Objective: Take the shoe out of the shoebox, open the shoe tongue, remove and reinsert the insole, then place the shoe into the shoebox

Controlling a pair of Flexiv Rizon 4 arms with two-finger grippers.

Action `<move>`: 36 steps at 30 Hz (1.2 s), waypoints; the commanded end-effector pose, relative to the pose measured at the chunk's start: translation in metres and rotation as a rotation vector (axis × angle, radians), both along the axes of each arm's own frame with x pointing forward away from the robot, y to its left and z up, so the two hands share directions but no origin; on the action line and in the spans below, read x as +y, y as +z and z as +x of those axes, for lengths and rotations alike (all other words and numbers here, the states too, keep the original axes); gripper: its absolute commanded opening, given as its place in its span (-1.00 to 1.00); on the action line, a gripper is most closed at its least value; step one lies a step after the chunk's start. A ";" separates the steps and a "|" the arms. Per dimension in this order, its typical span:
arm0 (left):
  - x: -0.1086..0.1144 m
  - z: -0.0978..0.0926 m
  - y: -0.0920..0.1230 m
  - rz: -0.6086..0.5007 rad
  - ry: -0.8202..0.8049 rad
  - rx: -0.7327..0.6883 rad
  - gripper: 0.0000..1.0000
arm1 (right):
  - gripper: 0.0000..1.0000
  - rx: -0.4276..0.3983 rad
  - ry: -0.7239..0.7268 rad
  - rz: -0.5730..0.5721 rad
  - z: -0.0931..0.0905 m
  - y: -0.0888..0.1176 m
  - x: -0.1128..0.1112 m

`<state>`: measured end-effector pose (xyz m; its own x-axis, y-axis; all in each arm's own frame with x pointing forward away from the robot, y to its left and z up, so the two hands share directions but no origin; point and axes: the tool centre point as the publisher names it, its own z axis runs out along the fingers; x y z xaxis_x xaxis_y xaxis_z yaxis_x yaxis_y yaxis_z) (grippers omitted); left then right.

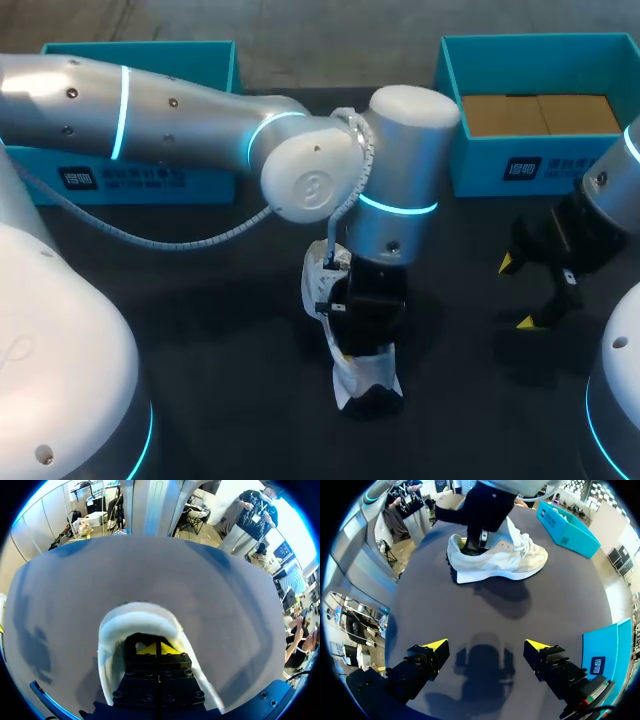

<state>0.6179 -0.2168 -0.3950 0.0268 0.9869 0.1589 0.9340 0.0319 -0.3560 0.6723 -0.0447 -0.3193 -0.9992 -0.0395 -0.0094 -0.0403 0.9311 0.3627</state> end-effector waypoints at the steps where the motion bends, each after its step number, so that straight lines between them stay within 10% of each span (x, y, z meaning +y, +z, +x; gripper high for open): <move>1: -0.004 0.001 -0.019 0.000 0.016 0.002 -1.00 | 1.00 -0.002 -0.002 -0.003 -0.001 0.000 0.000; 26: -0.017 -0.012 0.008 -0.126 0.051 -0.045 -1.00 | 1.00 -0.002 -0.002 -0.003 -0.001 0.000 0.000; 36: -0.020 -0.010 -0.023 -0.151 0.091 -0.031 -1.00 | 1.00 -0.002 -0.002 -0.003 -0.001 0.000 0.000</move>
